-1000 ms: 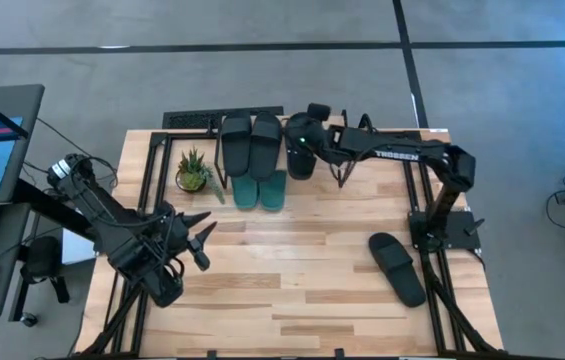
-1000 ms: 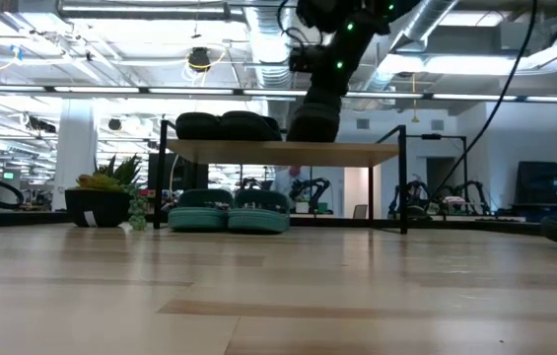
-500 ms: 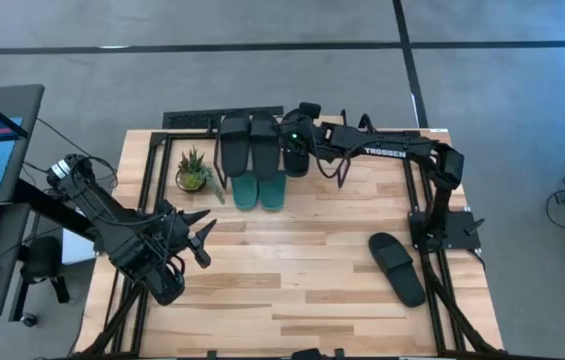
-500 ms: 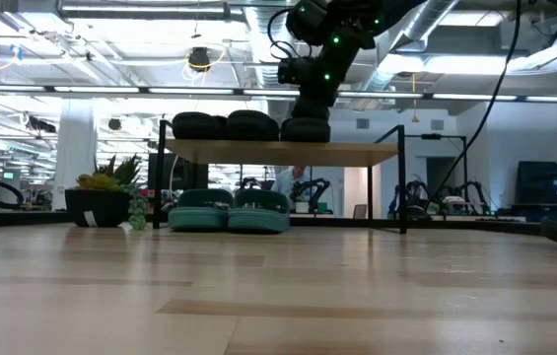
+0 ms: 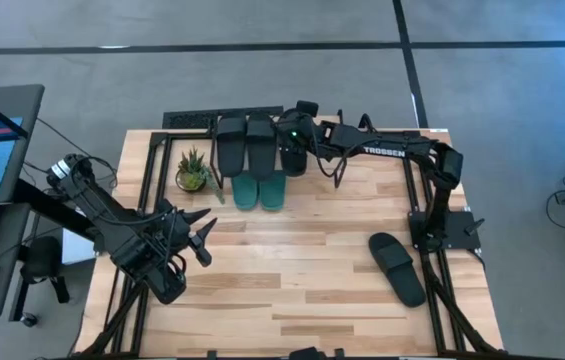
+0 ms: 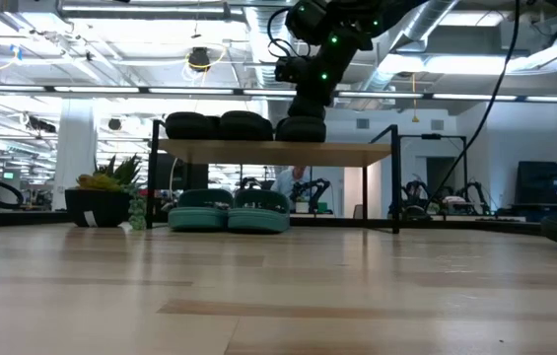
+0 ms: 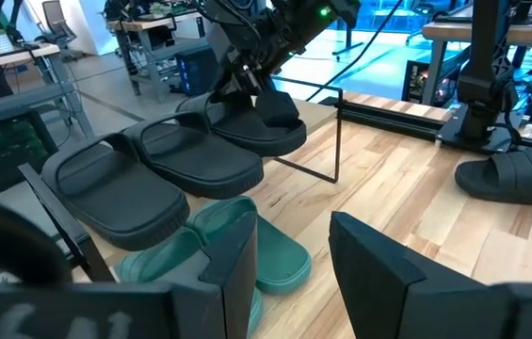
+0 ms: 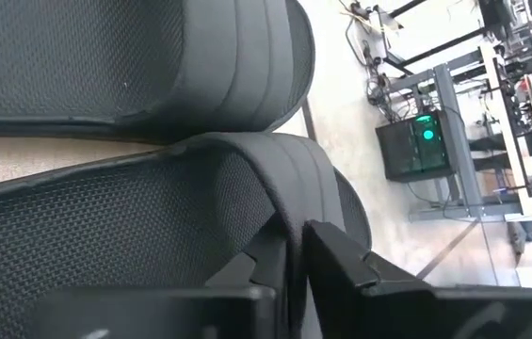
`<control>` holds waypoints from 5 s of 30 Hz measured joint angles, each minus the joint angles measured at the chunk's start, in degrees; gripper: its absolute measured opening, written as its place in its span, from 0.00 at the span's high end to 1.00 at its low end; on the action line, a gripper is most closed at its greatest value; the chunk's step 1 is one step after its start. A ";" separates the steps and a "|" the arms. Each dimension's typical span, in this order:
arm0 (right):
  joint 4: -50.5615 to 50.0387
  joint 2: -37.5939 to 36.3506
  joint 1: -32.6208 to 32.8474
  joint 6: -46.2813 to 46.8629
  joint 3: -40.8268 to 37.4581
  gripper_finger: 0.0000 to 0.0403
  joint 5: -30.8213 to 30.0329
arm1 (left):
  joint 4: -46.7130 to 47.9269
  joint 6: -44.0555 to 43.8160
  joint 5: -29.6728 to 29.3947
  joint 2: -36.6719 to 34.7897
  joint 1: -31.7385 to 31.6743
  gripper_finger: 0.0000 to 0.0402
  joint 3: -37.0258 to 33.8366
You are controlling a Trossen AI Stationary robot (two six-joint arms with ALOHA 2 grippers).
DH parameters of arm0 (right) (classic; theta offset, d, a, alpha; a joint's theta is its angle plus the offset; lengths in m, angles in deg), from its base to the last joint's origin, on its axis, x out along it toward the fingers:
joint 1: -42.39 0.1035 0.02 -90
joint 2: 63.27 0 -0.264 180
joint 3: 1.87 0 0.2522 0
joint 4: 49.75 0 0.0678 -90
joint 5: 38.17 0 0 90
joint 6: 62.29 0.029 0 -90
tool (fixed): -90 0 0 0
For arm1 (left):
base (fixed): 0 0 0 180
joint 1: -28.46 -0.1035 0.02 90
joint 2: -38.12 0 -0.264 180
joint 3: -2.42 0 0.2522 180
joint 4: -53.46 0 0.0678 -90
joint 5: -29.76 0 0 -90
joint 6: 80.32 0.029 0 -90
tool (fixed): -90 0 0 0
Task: Pick and place slides into the shelf
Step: Put the black slide on the shelf
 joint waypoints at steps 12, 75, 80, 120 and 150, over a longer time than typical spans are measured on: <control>0.14 0.02 0.00 -0.02 0.00 0.82 1.55 | 0.13 -0.04 -0.03 0.00 0.00 0.69 -0.02; -4.40 -0.46 -0.24 0.77 1.66 0.49 10.42 | 0.13 -0.90 0.43 0.00 0.00 0.69 -0.04; -4.72 -1.25 -0.24 0.40 1.60 0.49 10.42 | 0.13 -0.92 0.43 0.00 0.00 0.69 -0.04; -39.45 -25.70 17.59 13.17 1.62 0.53 16.18 | 0.17 1.17 -2.72 0.00 -0.12 0.69 -0.04; -65.18 -31.96 54.38 58.76 1.22 0.65 13.23 | 0.15 2.23 -2.32 0.00 -5.70 0.69 -0.04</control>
